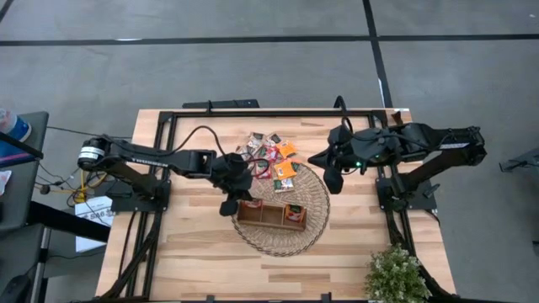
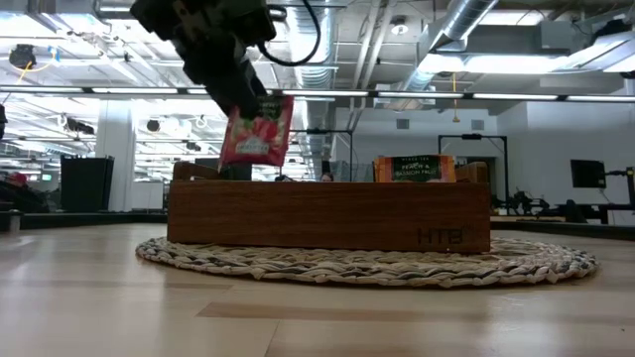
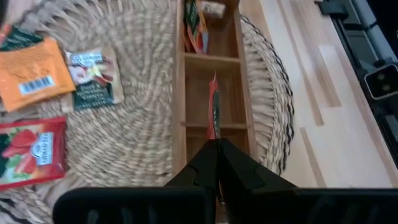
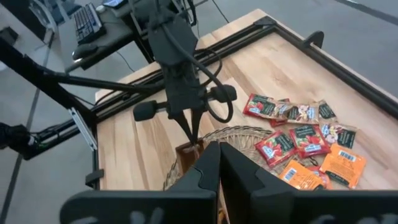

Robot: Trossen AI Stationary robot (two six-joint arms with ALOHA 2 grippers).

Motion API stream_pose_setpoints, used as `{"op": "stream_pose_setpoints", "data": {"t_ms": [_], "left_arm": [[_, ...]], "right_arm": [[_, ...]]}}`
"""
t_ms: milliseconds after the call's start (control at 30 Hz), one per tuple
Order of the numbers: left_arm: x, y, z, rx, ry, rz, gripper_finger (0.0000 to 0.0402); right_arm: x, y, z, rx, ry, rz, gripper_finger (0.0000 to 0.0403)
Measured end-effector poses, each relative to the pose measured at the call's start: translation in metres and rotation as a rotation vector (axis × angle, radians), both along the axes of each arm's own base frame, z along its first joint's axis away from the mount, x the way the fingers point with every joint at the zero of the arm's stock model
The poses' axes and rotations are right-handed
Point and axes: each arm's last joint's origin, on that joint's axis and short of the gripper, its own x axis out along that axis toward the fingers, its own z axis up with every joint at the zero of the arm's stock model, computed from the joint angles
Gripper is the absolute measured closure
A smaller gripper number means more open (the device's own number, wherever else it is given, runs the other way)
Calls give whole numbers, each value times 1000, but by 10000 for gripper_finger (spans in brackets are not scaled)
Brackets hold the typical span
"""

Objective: Pick & Place Tea
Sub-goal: Put the red tea bag into the left section of the wooden organizer

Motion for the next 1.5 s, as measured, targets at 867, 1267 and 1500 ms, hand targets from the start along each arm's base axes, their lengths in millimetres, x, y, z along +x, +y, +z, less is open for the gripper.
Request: {"op": "stream_pose_setpoints", "data": {"t_ms": [867,1267,1500], "left_arm": [[-5,0,-26,0,-37,-1,401],[-11,0,-43,-32,-70,37,401],[-10,0,-42,-34,-76,43,401]], "right_arm": [[31,6,-21,40,76,3,403],[36,6,-25,51,97,18,403],[37,3,-25,42,99,22,403]]}}
